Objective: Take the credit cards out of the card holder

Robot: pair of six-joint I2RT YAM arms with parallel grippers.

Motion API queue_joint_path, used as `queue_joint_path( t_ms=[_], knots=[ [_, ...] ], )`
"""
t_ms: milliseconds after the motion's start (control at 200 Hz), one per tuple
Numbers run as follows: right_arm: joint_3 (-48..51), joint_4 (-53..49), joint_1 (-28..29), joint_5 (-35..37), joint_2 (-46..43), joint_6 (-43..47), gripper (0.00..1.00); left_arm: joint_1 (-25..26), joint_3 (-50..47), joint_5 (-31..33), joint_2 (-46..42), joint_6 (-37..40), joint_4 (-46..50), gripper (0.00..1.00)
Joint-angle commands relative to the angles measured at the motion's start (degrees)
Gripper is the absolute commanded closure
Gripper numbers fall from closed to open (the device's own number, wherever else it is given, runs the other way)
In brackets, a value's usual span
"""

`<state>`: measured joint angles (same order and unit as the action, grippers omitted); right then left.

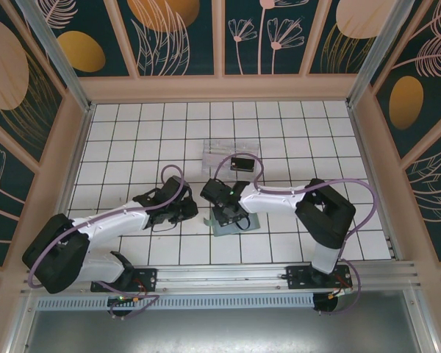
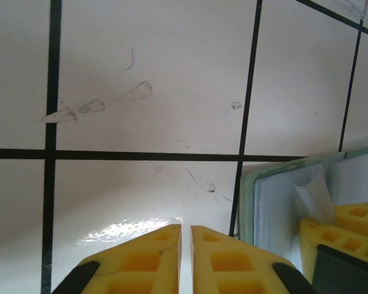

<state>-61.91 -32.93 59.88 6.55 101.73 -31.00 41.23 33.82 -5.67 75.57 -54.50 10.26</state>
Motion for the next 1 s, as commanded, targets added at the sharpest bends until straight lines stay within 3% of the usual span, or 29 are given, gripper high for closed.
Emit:
queue_joint_path(
  t_ms=[0, 125, 440, 656, 861, 996],
  knots=[
    [1.94, -1.42, -0.57, 0.49, -2.89, -2.14, 0.76, -0.21, 1.33, -1.01, 0.69, 1.43, 0.55, 0.87],
    [2.7, -3.28, -1.36, 3.55, -5.55, -3.42, 0.66, -0.22, 1.66, -0.9, 0.63, 1.66, 0.71, 0.87],
    [5.05, -12.89, -4.49, 13.34, -8.56, -7.18, 0.63, -0.22, 2.13, -0.92, 1.07, 2.02, 1.32, 0.87],
    [0.11, -18.61, -4.64, 18.59, -11.1, -10.48, 0.59, -0.22, 2.21, -0.84, 1.07, 1.96, 1.52, 0.87],
    [-4.61, -14.87, -1.26, 14.44, -11.01, -7.21, 0.53, -0.28, 2.12, -0.48, 0.72, 1.93, 1.78, 0.87],
    [-5.81, -8.4, 1.21, 5.8, -9.27, -2.86, 0.52, -0.21, 1.95, -0.39, 0.55, 1.78, 1.78, 0.87]
  ],
)
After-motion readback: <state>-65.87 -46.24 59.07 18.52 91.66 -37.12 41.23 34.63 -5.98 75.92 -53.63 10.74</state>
